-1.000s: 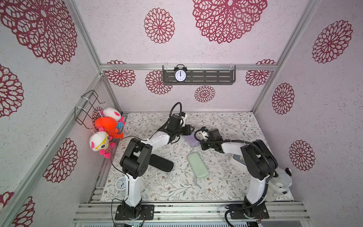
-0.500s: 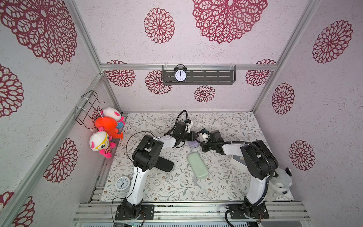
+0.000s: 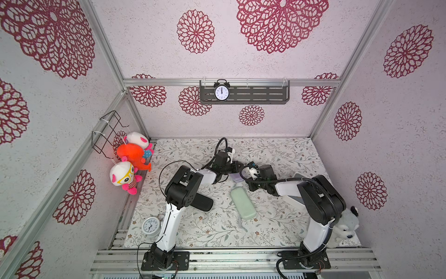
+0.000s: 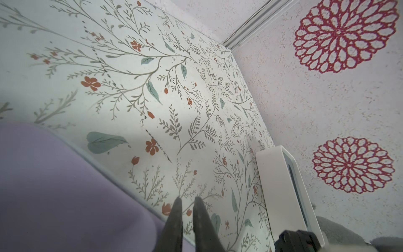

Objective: Put umbrellas into zippered umbrella sleeves
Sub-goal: Zip the zipper on the umbrella sleeve.

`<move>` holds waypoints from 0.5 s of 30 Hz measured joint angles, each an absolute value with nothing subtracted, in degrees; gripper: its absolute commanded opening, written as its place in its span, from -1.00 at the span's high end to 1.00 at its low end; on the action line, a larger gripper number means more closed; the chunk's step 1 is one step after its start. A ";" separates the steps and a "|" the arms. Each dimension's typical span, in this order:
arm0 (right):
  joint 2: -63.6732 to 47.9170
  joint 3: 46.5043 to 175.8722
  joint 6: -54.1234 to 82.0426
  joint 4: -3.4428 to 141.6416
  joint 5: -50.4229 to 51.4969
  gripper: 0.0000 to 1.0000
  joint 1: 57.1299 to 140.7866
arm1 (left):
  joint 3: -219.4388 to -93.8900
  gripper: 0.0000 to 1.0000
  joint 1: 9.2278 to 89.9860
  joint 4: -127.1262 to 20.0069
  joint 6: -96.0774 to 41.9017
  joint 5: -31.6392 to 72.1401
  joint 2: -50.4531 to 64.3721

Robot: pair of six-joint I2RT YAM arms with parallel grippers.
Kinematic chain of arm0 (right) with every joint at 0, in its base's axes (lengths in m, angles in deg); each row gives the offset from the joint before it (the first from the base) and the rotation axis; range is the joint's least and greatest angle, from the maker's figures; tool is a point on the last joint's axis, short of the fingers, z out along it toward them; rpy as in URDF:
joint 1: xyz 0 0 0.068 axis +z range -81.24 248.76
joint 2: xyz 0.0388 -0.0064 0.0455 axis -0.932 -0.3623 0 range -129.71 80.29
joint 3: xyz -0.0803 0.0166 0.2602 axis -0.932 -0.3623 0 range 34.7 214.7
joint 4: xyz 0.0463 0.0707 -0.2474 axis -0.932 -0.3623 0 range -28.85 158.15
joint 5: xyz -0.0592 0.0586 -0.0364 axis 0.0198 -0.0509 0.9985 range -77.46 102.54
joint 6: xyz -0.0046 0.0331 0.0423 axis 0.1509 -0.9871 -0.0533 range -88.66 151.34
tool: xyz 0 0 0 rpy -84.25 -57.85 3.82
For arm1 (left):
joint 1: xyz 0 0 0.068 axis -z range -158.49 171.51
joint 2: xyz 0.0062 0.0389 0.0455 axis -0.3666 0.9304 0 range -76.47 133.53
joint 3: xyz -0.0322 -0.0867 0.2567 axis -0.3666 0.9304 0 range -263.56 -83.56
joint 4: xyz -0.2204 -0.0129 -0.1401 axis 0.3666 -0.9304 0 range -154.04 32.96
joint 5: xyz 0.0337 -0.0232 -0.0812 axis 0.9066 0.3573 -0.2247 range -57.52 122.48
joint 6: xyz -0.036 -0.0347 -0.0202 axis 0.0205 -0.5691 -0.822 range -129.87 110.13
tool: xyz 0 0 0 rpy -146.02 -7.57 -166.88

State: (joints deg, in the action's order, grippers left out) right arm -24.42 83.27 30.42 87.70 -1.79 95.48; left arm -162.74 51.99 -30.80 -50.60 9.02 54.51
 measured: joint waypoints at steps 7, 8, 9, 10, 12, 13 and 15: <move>-24.48 83.47 30.26 87.04 -0.87 1.00 99.06 | -161.88 0.76 51.73 -29.14 -51.82 9.41 54.53; -24.73 83.69 30.22 86.87 -0.76 1.00 99.56 | -161.80 0.79 51.59 -28.90 -52.00 9.39 54.55; -25.03 83.95 30.13 86.74 -0.76 1.00 100.02 | -161.73 0.79 51.46 -28.55 -52.17 9.28 54.70; -25.23 84.11 30.00 86.72 -0.79 1.00 100.39 | -161.67 0.79 51.33 -28.16 -52.50 9.17 54.81; -25.45 84.30 29.69 86.83 -0.85 1.00 101.22 | -161.38 0.80 51.16 -27.28 -53.07 9.02 54.92; -25.45 84.35 29.54 86.89 -0.87 1.00 101.55 | -161.27 0.80 51.14 -27.02 -53.29 9.02 54.92; -25.71 84.56 28.91 87.22 -0.94 1.00 102.01 | -161.05 0.81 51.09 -26.54 -53.64 9.06 54.95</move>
State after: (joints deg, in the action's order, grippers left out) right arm -25.71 84.56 28.91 87.22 -0.94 102.01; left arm -161.05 51.09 -26.54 -53.64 9.06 54.95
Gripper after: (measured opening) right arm 0.052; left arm 0.099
